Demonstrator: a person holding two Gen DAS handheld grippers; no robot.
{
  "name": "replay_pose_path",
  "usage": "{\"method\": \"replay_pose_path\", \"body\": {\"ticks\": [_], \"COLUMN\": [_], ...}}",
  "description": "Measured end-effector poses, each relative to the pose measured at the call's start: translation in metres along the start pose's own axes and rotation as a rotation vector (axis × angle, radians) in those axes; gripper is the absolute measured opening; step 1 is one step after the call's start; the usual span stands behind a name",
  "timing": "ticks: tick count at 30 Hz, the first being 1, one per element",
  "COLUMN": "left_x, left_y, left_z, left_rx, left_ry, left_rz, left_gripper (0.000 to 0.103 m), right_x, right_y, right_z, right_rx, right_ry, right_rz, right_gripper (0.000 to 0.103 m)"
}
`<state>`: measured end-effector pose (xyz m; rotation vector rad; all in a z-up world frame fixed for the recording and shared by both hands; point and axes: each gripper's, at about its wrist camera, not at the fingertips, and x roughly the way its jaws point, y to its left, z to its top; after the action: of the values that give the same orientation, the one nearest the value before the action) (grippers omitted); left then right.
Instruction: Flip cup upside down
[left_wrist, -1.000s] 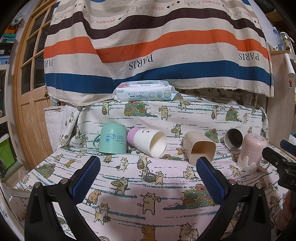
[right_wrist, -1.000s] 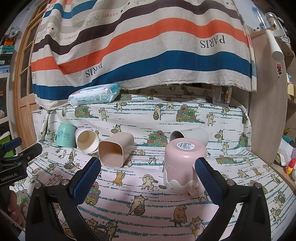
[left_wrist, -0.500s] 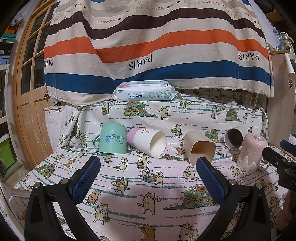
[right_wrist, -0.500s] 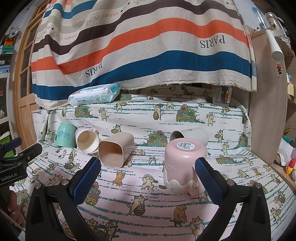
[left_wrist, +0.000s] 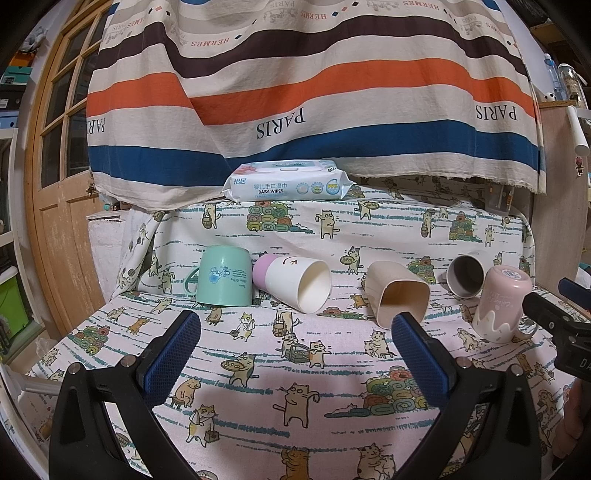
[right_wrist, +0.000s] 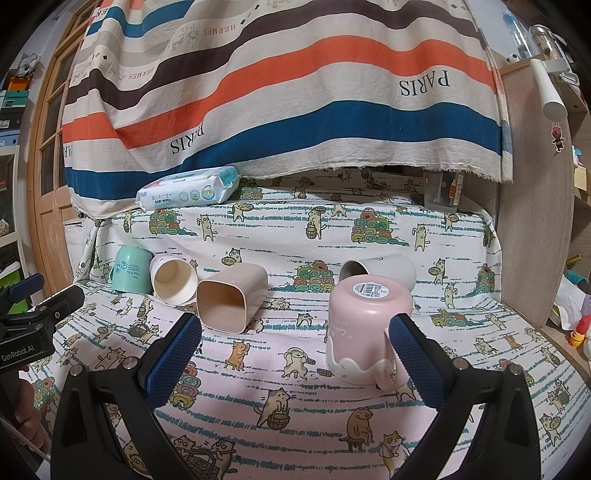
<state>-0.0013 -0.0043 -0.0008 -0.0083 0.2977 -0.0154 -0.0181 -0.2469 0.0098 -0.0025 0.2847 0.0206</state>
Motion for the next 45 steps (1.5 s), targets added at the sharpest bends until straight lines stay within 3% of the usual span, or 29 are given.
{"method": "replay_pose_path", "body": {"ticks": [31,37,42,45], "left_x": [-0.002,-0.010,-0.016,-0.020], "left_y": [-0.001,-0.008,0.002,0.008], "left_z": [0.002,0.002,0.013,0.029], "left_rx": [-0.002,0.054,0.017,0.015], "left_ry": [0.001,-0.012,-0.013,-0.043], "left_rz": [0.017,0.037,-0.060,-0.046], "left_gripper": [0.103,0.103,0.103,0.103], "right_x": [0.002,0.005,-0.005,-0.021], "right_y": [0.003,0.003,0.004,0.004], "right_z": [-0.002,-0.002,0.004,0.019], "right_rx": [-0.008,-0.004,-0.003,-0.011], "right_ry": [0.014,0.026,-0.008,-0.053], "right_rz": [0.020,0.048,0.025,0.043], "right_gripper": [0.102,0.102,0.102,0.102]}}
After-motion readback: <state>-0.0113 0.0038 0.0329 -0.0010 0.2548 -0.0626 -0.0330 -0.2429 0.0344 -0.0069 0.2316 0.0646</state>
